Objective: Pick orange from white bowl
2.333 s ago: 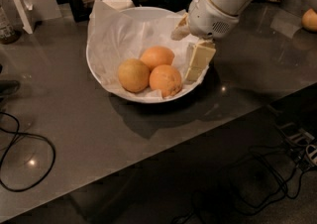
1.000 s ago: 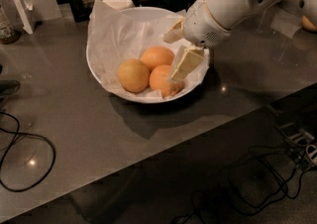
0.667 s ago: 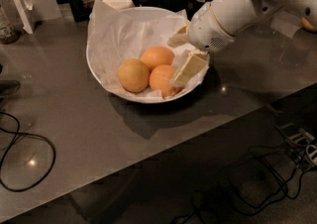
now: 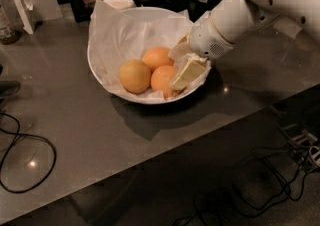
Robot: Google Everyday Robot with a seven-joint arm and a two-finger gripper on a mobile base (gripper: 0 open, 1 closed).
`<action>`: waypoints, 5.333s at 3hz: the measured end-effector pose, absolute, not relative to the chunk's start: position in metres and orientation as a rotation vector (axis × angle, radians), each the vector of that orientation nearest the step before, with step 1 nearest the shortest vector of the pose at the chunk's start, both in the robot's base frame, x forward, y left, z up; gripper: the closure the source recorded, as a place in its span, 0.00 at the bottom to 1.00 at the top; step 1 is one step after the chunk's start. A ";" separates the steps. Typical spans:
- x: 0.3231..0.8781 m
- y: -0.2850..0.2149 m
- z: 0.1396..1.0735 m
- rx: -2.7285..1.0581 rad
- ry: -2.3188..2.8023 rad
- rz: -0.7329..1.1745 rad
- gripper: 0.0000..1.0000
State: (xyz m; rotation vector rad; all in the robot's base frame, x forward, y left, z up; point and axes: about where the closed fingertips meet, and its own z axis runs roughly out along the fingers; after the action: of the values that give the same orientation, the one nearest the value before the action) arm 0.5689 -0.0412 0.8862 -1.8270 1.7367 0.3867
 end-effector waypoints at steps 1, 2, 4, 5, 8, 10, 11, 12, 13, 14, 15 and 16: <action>0.568 -0.039 0.885 -1.833 1.742 0.375 0.43; 0.567 -0.038 0.885 -1.834 1.748 0.368 0.42; 0.567 -0.038 0.882 -1.838 1.767 0.371 0.41; 0.567 -0.038 0.879 -1.844 1.783 0.377 0.40; 0.567 -0.041 0.872 -1.861 1.823 0.393 0.41; 0.567 -0.039 0.865 -1.851 1.831 0.431 0.65; 0.567 -0.039 0.867 -1.851 1.831 0.432 0.53; 0.568 -0.036 0.864 -1.855 1.831 0.449 0.32; 0.568 -0.036 0.866 -1.855 1.831 0.450 0.17; 0.567 -0.034 0.863 -1.863 1.833 0.462 0.37; 0.568 -0.029 0.857 -1.870 1.832 0.485 0.60; 0.568 -0.029 0.861 -1.870 1.832 0.485 0.83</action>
Offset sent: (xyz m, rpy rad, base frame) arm -0.0030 0.0013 -0.0085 -0.0395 -0.0044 -0.0246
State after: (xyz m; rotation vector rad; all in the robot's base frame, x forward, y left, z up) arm 0.5677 -0.0294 0.8608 -1.8702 1.8324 0.4854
